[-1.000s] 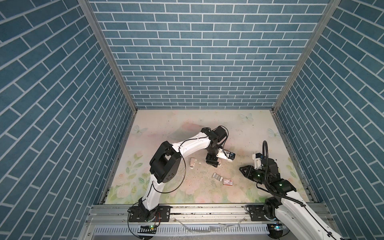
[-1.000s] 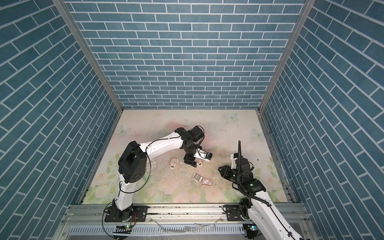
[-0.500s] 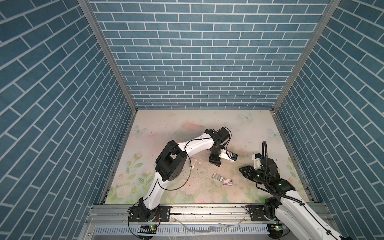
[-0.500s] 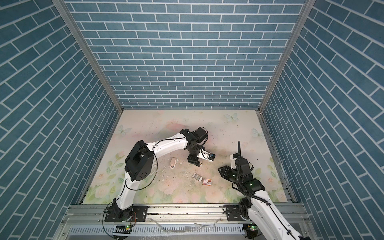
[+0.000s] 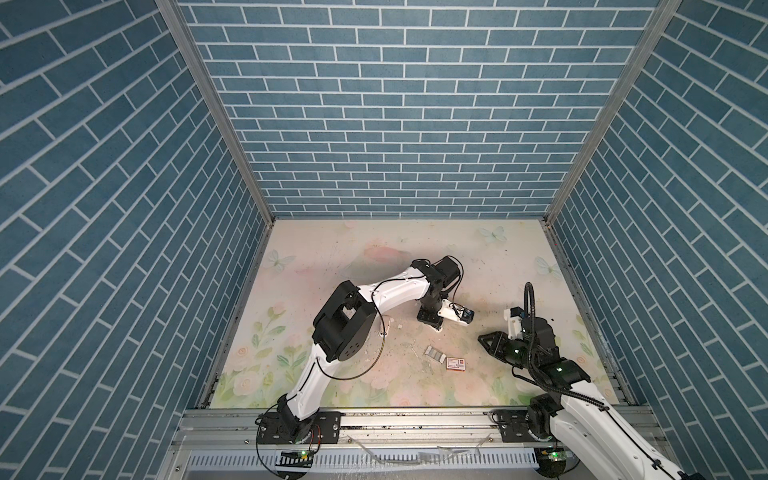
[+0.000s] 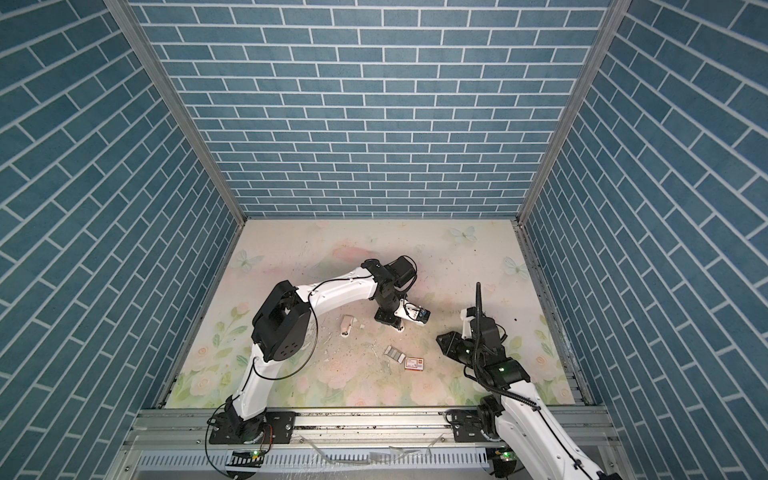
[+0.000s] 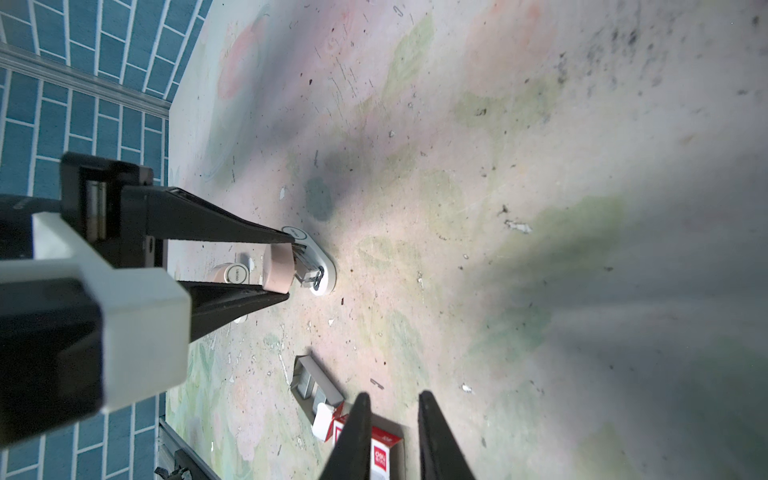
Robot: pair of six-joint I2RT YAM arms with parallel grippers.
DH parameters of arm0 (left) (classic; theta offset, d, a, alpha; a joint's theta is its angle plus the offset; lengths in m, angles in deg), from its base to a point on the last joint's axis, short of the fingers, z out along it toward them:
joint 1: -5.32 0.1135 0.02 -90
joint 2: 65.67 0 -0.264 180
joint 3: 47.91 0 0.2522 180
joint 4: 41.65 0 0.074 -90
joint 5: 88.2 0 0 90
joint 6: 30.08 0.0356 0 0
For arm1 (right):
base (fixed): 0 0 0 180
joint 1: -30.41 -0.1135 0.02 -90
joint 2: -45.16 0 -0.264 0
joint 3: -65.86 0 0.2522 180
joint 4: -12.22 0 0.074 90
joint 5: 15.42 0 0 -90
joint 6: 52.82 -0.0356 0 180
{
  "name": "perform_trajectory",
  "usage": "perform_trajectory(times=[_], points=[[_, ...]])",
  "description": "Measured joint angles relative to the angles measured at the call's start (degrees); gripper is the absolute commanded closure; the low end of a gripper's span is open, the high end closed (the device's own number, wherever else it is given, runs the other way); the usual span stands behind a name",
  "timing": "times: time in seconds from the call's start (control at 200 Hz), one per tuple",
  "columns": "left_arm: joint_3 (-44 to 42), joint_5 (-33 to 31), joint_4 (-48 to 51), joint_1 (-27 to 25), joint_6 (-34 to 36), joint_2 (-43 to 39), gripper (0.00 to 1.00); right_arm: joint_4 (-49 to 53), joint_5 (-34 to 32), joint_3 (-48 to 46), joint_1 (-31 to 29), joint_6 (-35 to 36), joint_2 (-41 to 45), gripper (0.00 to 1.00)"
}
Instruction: Load the staples into the stapler
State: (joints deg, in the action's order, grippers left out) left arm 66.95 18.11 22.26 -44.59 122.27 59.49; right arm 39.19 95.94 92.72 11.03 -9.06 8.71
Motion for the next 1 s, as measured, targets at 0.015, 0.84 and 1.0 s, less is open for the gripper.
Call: perform_trajectory(times=[0.015, 0.84, 1.0], points=[[-0.1, 0.0, 0.0, 0.0, 0.0, 0.0, 0.65, 0.0, 0.0, 0.0, 0.0, 0.0, 0.0, 0.78], [-8.4, -0.9, -3.0, -0.1, -5.4, -7.8, 0.96, -8.3, 11.8, 3.2, 0.1, 0.0, -18.0, 0.78], [-8.7, -0.2, -2.9, 0.1, -9.0, -12.3, 0.98, -14.1, 19.2, 9.0, -0.2, -0.2, -28.1, 0.78]])
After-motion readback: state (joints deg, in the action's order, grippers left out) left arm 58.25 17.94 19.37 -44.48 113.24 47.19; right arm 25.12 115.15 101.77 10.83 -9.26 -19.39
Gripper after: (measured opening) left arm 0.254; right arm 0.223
